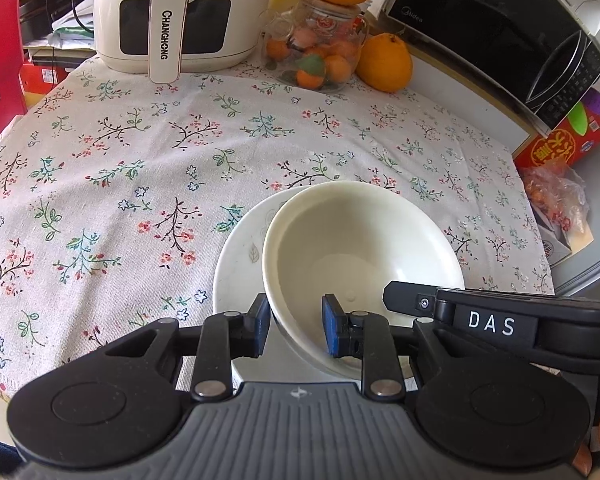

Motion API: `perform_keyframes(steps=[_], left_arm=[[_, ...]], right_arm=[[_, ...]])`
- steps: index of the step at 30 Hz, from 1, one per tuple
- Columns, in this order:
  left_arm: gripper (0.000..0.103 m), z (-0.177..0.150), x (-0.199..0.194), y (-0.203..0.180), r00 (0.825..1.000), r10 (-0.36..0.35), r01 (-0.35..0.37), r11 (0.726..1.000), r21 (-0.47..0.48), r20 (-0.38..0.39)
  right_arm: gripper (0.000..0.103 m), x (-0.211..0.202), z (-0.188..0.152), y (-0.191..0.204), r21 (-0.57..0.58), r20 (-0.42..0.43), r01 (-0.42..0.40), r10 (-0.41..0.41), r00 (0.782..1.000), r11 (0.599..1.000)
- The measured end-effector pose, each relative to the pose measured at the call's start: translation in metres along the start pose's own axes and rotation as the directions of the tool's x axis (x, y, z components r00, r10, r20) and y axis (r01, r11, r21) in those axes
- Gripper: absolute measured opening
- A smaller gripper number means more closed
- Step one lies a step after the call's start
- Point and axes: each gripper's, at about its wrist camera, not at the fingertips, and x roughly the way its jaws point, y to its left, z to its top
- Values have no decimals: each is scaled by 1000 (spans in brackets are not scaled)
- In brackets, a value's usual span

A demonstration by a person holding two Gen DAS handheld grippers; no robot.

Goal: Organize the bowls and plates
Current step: 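Carry the stacked bowls with the left gripper onto the white plate stack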

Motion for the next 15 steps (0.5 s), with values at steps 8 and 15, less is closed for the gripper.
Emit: perform_keyframes(steps=[8,15], left_arm=[[24,3,4,3,1000,6,-6,1000,-4,1],[24,0,9,-3,1000,-6,6,1000,10,-16]], right_arm=[[23,2,1,-2,27,-14,-24,24,1000,999],[24,-5,0,-8,46,0,-13,13,1000,999]])
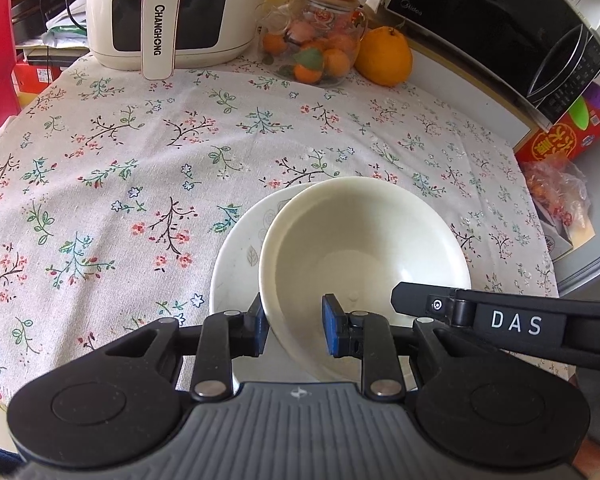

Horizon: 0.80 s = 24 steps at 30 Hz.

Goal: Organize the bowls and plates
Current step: 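Carry the stacked bowls with the left gripper onto the white plate stack, then open the left gripper to release the bowls on the plates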

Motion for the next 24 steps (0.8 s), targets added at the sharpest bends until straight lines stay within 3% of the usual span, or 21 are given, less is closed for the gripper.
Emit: perform_keyframes(steps=[8,15,17,19,24], left_arm=[[31,2,1,5,999,-46,45,998,-38,-26],[39,5,-25,8,997,-52,55,998,-43,54],[42,4,-33,10,996,-61,64,997,-44,71],[45,0,-41,14,995,-52,57,997,-49,86],[60,-16,-47,10,993,32,-33,999,2,113]], right_arm=[[24,-5,0,-5,14,5,-22,22,1000,1000],[32,-31,-4,-10,14,92,-43,42,995,999],[35,-39,-10,-10,7,119,-31,30,992,999],[46,-45,-20,-10,-4,147,8,-8,989,1000],[62,-52,-46,3,-120,185,69,-46,982,990]])
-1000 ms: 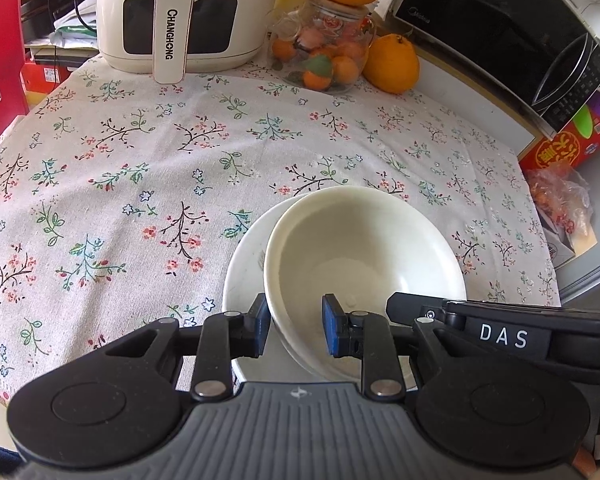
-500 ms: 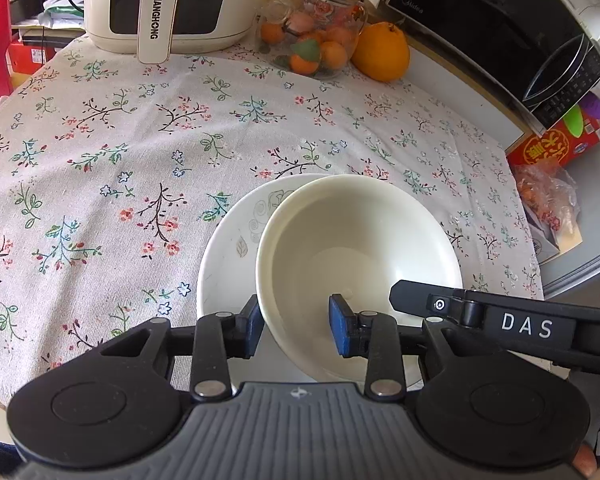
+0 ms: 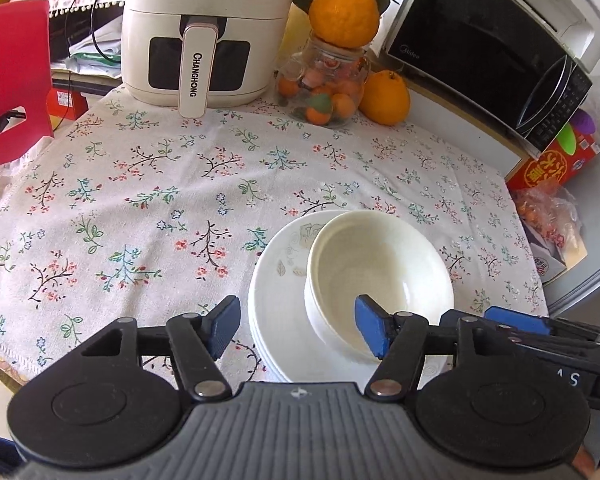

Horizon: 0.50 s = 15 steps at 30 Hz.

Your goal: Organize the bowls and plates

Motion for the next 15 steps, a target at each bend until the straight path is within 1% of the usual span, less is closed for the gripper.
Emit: perform_keyframes(steps=[2,4,6,7,8,9,11,12,15], left_arm=[[62,-6,-3,2,1000,21,-21,1000,10,0],[68,-11,-9,4,999,33,-33,999,15,5],[80,-14,-17,6,999,51,-52,998,29,19],[82,-16,-22,4,998,61,-62,997,41,30],[85,-18,-26,2,997,68,-70,996,56,39],[91,-19,-30,1,997,70,-73,995,70,45],[97,-21,-38,-3,996,70,-75,993,96,56],[100,-22,-41,-3,996,70,-76,992,104,61],[102,-26,-47,-5,993,80,-90,988,125,83]], right_arm=[[64,-8,-6,5,-18,20,0,0,1000,1000],[77,-19,-15,6,-8,48,-11,11,999,1000],[82,-26,-27,8,-10,56,-13,13,998,1000],[83,-27,-32,10,-24,53,-1,3,999,1000],[83,-29,-36,13,-43,52,16,-14,999,999],[85,-31,-40,15,-58,58,37,-33,998,998],[92,-39,-47,18,-67,79,61,-56,995,996],[97,-42,-49,18,-63,86,60,-55,995,996],[102,-51,-55,14,-28,91,52,-50,995,998]])
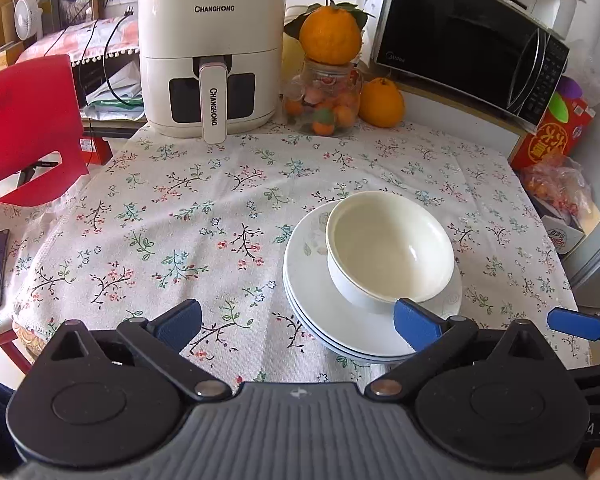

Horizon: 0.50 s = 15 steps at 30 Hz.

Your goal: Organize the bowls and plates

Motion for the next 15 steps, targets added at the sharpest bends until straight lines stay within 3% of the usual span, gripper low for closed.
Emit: perform_keyframes(steps=[15], left_arm=[[102,-16,7,-6,999,42,-40,997,70,-25]], right_arm=[[103,-3,-20,-14,27,-30,61,-61,998,998]])
